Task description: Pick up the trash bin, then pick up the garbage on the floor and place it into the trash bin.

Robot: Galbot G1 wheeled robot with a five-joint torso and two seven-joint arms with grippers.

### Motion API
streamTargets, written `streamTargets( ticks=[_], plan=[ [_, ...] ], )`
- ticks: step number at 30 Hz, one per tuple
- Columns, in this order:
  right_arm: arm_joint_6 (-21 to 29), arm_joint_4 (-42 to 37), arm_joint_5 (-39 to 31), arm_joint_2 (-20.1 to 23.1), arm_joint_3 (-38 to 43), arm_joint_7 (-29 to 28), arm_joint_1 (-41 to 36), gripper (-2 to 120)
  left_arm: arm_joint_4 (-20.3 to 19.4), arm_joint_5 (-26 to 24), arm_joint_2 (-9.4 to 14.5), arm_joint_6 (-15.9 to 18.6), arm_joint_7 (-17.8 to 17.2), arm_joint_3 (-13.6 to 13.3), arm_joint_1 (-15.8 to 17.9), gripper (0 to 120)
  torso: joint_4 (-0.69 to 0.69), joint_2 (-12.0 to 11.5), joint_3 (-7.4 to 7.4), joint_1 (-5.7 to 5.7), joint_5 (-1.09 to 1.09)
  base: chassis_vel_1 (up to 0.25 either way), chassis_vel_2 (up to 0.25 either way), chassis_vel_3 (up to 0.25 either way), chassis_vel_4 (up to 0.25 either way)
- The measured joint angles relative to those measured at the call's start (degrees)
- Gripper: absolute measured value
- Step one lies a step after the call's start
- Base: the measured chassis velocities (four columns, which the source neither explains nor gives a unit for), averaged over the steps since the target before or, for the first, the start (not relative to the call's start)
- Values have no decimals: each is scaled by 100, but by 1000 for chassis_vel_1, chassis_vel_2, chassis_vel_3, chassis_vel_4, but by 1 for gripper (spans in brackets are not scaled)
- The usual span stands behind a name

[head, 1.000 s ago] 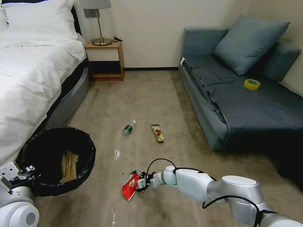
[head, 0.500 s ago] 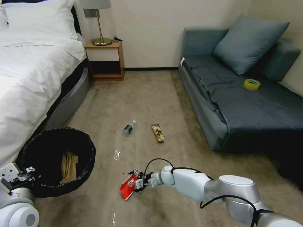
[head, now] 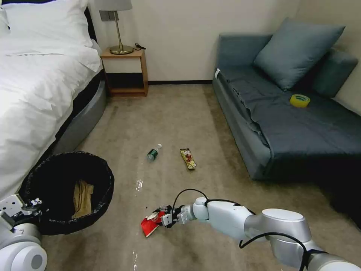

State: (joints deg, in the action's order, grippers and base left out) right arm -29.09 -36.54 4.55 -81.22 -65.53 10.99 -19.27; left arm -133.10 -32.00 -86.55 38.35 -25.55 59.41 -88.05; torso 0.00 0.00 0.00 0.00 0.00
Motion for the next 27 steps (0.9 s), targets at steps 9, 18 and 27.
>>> streamTargets(
  ticks=[9, 18, 27],
  plan=[
    [0, -29, 13, -11, 22, -26, -9, 8, 0, 23, -34, -30, 0, -19, -36, 3, 0, 1, 0, 0, 0, 0, 0, 0, 0],
    [31, -377, -86, 132, 86, -42, 38, 0, 0, 23, -35, -46, 0, 4, -53, 3, 1, 1, 0, 0, 1, 0, 0, 0, 0],
    [310, -1532, -511, 812, 282, -90, 346, 0, -7, 3, 5, -38, -7, -3, -28, 3, 1, 0, 0, 0, 1, 0, 0, 0, 0]
  ],
)
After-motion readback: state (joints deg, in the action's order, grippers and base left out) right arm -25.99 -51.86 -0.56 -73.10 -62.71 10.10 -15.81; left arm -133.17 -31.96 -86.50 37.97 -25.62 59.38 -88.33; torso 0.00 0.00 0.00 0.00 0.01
